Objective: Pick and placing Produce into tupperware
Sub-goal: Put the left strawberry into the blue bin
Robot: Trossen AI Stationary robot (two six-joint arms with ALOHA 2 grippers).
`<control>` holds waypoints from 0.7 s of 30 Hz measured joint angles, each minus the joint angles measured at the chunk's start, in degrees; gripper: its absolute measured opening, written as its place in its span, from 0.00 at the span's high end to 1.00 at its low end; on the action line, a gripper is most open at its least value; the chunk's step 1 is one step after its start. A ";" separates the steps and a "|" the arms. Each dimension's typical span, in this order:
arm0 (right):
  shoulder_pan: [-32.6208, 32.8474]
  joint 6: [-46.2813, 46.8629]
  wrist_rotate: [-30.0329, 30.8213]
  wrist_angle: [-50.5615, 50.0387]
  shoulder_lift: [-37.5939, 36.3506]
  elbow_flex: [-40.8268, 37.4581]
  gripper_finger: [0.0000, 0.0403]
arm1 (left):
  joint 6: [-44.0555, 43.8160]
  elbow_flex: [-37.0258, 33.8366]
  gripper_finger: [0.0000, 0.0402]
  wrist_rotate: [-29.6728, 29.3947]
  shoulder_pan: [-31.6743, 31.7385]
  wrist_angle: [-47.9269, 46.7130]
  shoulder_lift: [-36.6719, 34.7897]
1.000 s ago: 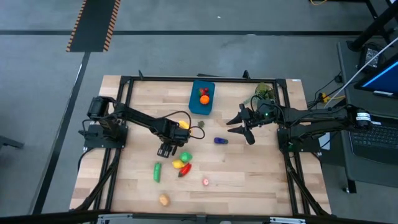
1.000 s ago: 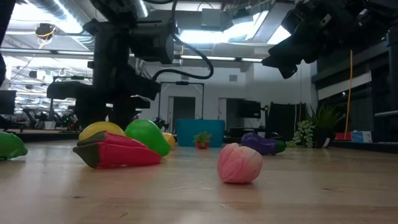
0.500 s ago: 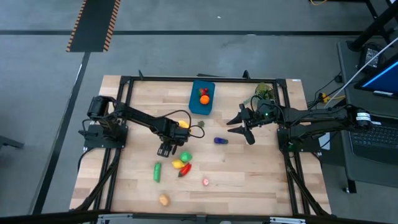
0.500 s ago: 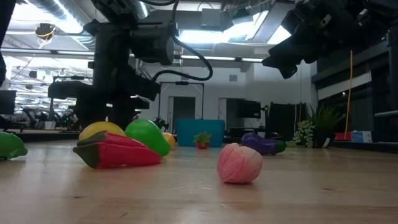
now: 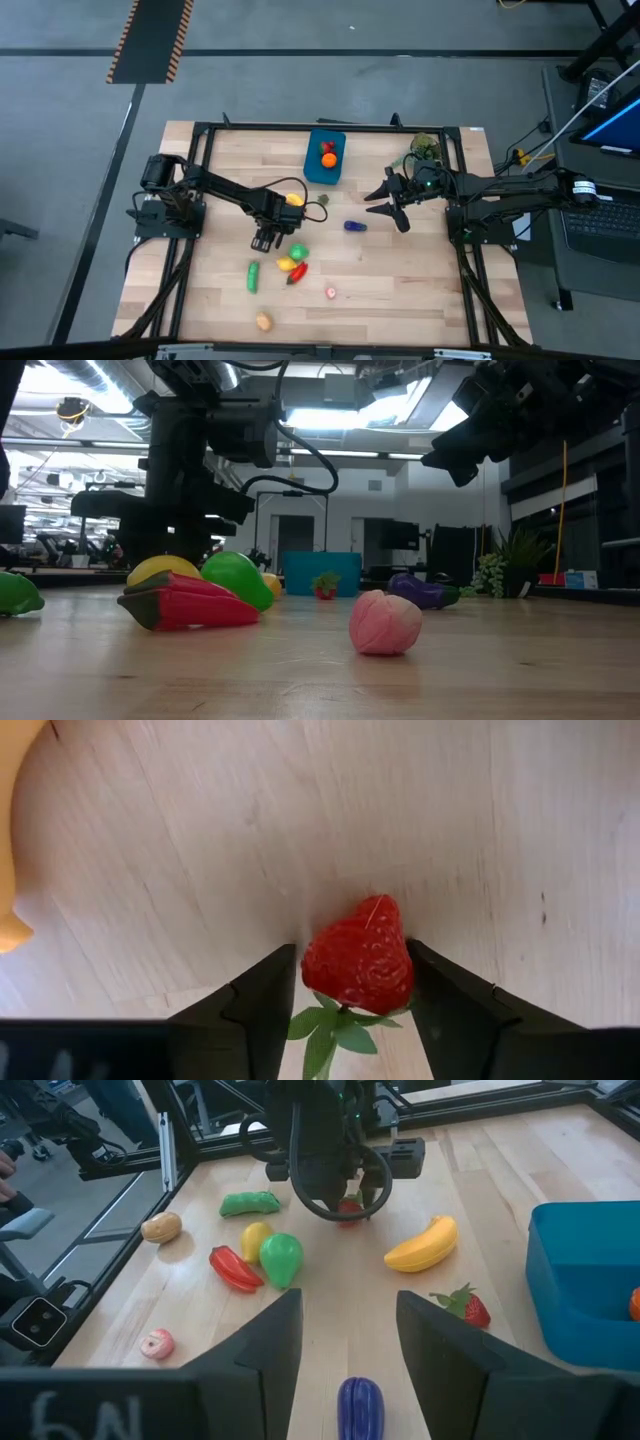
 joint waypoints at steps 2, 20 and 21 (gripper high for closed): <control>0.00 0.00 0.00 0.00 0.00 0.00 0.59 | 0.02 -0.01 0.57 0.30 0.00 0.05 0.01; 0.01 0.00 0.00 -0.14 0.00 0.00 0.59 | -3.02 -0.06 0.68 1.44 0.04 0.23 0.00; 0.00 0.00 0.00 -0.15 0.00 0.00 0.59 | -3.04 -0.08 0.69 1.44 0.04 0.23 -0.35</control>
